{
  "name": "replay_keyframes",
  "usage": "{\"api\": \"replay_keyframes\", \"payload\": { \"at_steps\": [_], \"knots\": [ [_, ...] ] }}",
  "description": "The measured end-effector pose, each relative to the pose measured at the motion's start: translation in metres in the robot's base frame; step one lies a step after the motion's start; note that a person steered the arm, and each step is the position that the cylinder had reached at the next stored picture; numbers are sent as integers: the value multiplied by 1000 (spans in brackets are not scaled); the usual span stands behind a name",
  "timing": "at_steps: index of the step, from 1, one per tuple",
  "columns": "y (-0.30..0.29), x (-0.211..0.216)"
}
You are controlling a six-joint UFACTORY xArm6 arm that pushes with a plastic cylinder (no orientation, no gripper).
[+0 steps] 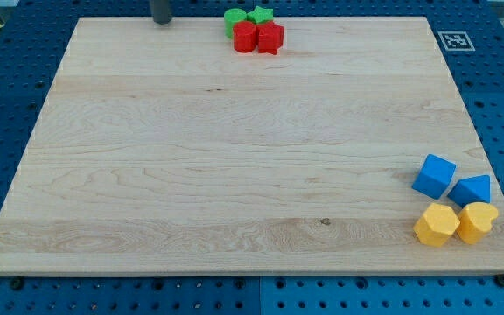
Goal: Separate the green star from the group of blocks
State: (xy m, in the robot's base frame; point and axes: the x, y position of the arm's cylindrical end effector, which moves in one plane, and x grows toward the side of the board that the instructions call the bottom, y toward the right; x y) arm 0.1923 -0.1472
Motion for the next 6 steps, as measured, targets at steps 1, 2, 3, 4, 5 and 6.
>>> {"api": "replay_keyframes", "payload": {
  "at_steps": [1, 2, 3, 4, 5, 6],
  "knots": [
    [57, 0],
    [121, 1],
    [183, 5],
    [247, 31],
    [304, 68],
    [298, 68]
  ]
}}
